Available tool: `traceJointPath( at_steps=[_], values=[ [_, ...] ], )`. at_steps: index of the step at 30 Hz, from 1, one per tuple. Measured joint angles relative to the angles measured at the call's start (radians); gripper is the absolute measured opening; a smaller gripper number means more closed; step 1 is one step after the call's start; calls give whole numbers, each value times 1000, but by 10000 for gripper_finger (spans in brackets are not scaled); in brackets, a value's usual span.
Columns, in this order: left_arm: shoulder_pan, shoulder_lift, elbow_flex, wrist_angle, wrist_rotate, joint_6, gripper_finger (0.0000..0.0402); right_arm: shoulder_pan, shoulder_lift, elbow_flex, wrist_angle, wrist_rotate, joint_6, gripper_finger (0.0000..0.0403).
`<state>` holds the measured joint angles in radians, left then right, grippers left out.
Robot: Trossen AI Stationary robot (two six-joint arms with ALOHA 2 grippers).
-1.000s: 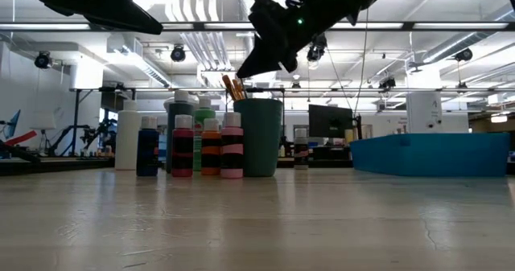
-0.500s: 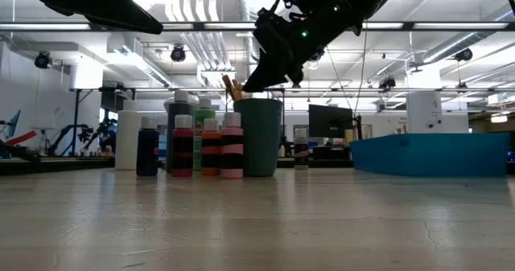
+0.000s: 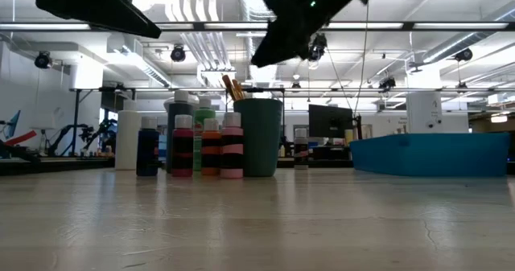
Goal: Pick & Place Paint Supplies
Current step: Put the gray paint bottle into blue bin
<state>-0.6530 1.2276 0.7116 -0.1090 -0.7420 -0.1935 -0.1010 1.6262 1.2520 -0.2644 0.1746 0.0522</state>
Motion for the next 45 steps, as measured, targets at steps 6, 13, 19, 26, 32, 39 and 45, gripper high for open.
traceJointPath(
  at_steps=[6, 13, 19, 26, 32, 39, 45],
  values=[
    [4, -41, 0, -86, -95, -28, 181, 10, -109, 15, -119, 8, -45, 166],
    [5, -159, 0, -337, -281, -302, 181, -24, -220, -17, -153, 70, -101, 182],
    [5, -235, 0, -484, -517, -504, 181, -113, -271, -35, -299, 94, -124, 195],
    [28, -290, 0, -595, -689, -523, 181, -234, -314, -131, -325, 88, -108, 212],
    [107, -330, -18, -599, -686, -527, 181, -394, -271, -155, -306, -103, -89, 231],
    [184, -337, -58, -590, -690, -532, 181, -514, -167, -87, -308, -250, -159, 265],
    [228, -354, -62, -589, -697, -456, 181, -527, -107, -45, -266, -253, -209, 282]
  ],
)
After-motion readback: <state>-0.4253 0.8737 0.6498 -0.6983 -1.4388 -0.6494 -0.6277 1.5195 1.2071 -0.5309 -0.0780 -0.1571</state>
